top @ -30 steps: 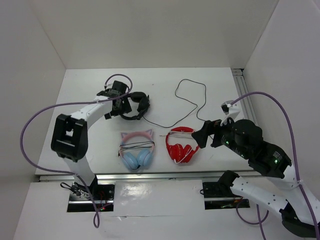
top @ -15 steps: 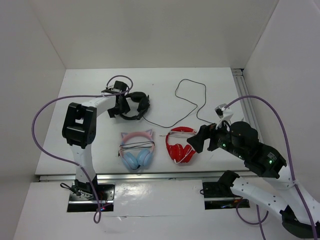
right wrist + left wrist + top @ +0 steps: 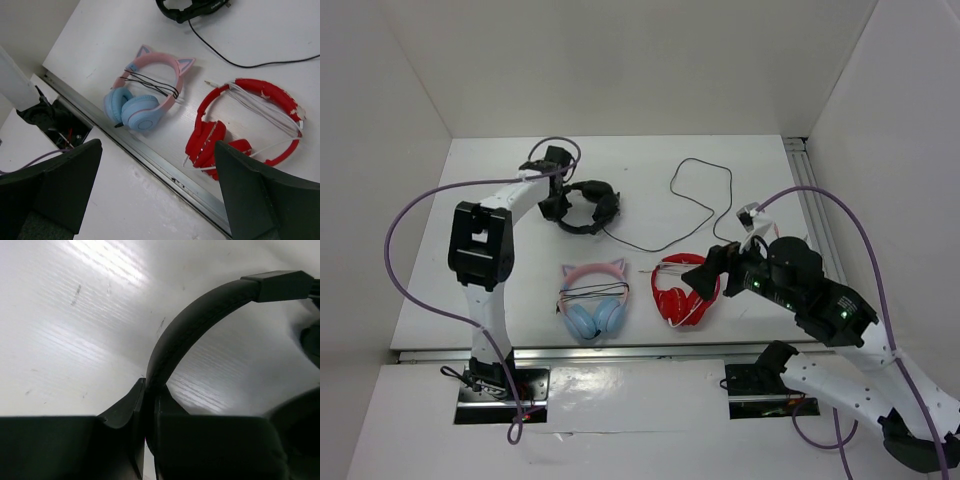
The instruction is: Wrap the headphones
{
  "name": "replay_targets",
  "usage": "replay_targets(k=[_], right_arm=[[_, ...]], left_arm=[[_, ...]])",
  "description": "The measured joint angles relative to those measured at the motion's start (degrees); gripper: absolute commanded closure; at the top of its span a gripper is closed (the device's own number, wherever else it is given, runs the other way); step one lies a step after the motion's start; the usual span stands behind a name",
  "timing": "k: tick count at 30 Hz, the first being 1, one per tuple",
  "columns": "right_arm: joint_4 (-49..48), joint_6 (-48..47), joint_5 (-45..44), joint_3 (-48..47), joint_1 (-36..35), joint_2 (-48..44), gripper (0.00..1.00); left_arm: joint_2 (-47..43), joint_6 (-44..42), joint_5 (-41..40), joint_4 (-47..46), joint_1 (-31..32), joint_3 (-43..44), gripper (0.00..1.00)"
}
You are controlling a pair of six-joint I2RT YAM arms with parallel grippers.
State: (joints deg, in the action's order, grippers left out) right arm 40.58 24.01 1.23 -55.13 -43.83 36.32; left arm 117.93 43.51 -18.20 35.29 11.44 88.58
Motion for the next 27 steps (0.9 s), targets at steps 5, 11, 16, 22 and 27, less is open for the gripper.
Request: replay_targets(k=[5,11,16,22,27], right_arm=[[-7.32,-0.11,0.94,-0.11,0.00,4.00,0.00],[-22.01,-5.95,1.14,-0.22,0.00,11.17,0.00],[-28.44,-14.36,2.38,-4.79,0.09,22.23,0.00],[-35.43,-24.13,7.54,-9.49,-0.52,33.38,0.00],[-42.93,-26.01,12.33,-8.87,-1.55,34.40,0.00]], left_arm=[[-0.72,-1.64,-4.28,12.48,0.96,15.56,1.00],[-7.85,-6.05,-6.36,22.40,2.21,36.06,1.00],[-18.01,-10.51,-8.96,24.92,2.64,44.24,1.00],[-30.21,-14.91,-8.85,25.14,2.62,39.58,1.00],[-32.85,-15.26,-5.88,25.55,2.64,37.51,1.00]])
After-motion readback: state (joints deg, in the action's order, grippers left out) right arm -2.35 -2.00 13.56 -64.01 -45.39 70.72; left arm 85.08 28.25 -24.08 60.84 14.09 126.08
